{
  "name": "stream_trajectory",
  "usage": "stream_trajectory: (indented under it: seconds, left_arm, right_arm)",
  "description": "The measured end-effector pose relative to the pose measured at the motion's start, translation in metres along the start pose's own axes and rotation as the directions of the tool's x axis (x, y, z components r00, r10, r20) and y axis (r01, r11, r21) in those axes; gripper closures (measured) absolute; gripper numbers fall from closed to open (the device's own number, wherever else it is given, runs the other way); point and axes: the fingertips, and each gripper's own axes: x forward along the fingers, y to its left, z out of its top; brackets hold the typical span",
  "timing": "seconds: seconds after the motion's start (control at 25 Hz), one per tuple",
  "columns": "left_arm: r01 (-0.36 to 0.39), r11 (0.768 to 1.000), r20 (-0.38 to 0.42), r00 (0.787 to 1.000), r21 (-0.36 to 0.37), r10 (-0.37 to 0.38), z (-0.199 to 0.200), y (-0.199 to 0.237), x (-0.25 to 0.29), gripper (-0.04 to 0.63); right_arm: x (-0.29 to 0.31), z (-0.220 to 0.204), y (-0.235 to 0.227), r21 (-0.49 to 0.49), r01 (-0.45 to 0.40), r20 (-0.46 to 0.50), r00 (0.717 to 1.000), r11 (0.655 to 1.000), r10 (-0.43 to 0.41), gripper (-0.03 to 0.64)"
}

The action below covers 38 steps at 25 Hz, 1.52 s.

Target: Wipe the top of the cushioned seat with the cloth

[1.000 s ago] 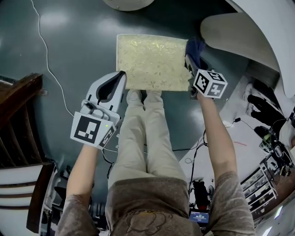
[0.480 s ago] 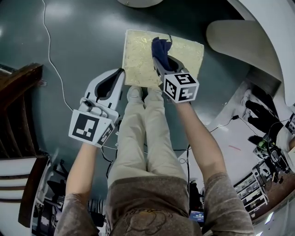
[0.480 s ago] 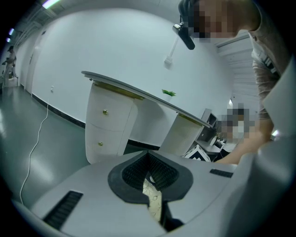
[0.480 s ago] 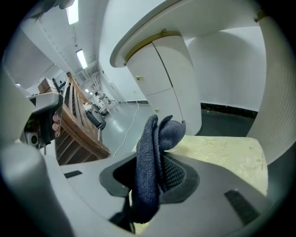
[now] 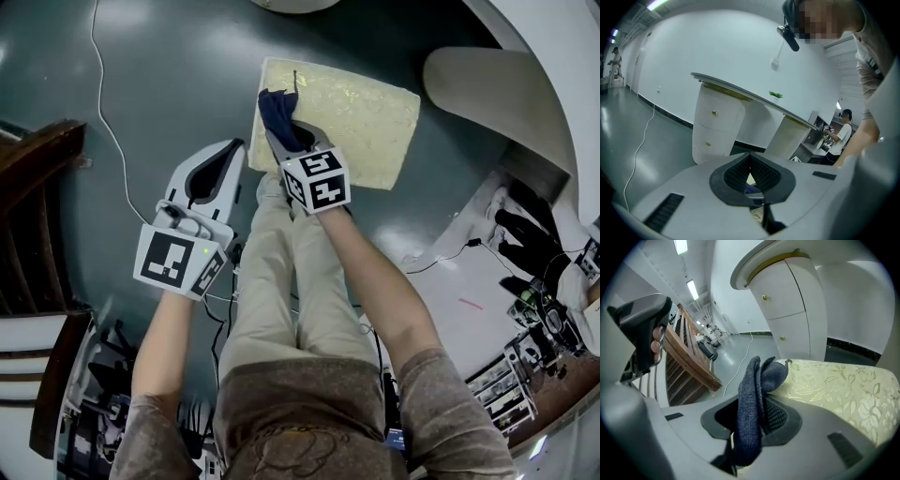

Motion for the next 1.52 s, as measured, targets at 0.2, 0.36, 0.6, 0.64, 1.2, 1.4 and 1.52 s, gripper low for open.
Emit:
stream_trajectory:
  seconds: [0.2, 0.36, 0.6, 0.64, 1.2, 1.4, 1.52]
  left_arm:
    - [-0.002, 1.000, -0.004, 1.000, -0.007, 0.002, -0.003, 0.001, -0.001, 0.586]
    - [-0.001, 1.000, -0.008, 1.000, -0.007, 0.001, -0.003, 0.001, -0.002, 0.586]
    - [0.017, 1.000, -0.012, 1.000, -0.002, -0.017, -0.003, -0.004, 0.003, 0.586]
    - [0.021, 1.000, -0.013, 1.000, 0.000, -0.021, -0.002, -0.006, 0.004, 0.586]
    - [0.094, 0.995, -0.035, 0.995, 0.038, -0.093, -0.001, -0.037, 0.026, 0.586]
    - [0.129, 0.990, -0.051, 0.991, 0.050, -0.126, -0.004, -0.046, 0.035, 0.586]
    - [0.146, 0.988, -0.056, 0.988, 0.056, -0.143, -0.001, -0.054, 0.037, 0.586]
  right_arm:
    - [0.009, -0.013, -0.001, -0.016, 0.020, -0.035, 0.999, 1.000, -0.020, 0.499]
    - [0.008, -0.012, -0.003, -0.032, 0.031, -0.040, 0.999, 0.999, -0.033, 0.499]
    - [-0.004, -0.015, -0.027, -0.021, 0.069, -0.043, 0.997, 0.997, -0.069, 0.499]
    - [-0.007, -0.015, -0.031, -0.019, 0.074, -0.041, 0.996, 0.997, -0.074, 0.497]
    - [-0.066, -0.034, -0.108, 0.072, 0.207, -0.013, 0.978, 0.976, -0.207, 0.497]
    - [-0.096, -0.050, -0.141, 0.122, 0.277, -0.007, 0.961, 0.953, -0.278, 0.495]
    - [-0.115, -0.056, -0.158, 0.158, 0.310, -0.002, 0.949, 0.938, -0.314, 0.495]
